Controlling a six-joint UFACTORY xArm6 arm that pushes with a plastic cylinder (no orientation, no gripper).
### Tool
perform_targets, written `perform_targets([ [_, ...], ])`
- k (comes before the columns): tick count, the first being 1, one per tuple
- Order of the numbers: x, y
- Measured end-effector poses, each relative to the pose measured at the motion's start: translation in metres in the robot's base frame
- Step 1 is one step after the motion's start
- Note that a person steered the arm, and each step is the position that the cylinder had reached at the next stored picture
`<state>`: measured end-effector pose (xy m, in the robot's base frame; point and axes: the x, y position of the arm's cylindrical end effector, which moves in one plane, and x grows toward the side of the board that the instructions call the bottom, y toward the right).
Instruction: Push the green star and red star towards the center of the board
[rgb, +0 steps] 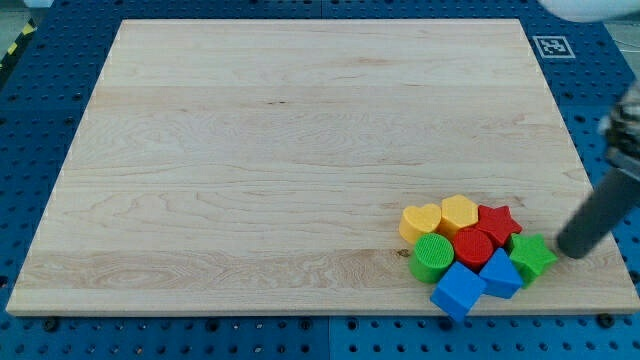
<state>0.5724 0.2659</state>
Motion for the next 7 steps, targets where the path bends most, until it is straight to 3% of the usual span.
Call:
perform_targets([
  [1,0.044,0.062],
  [2,0.045,0.05],
  [4,0.035,-0.048],
  [5,-0.007,-0.09],
  [6,-0.018,-0.061],
  [7,-0.004,0.015],
])
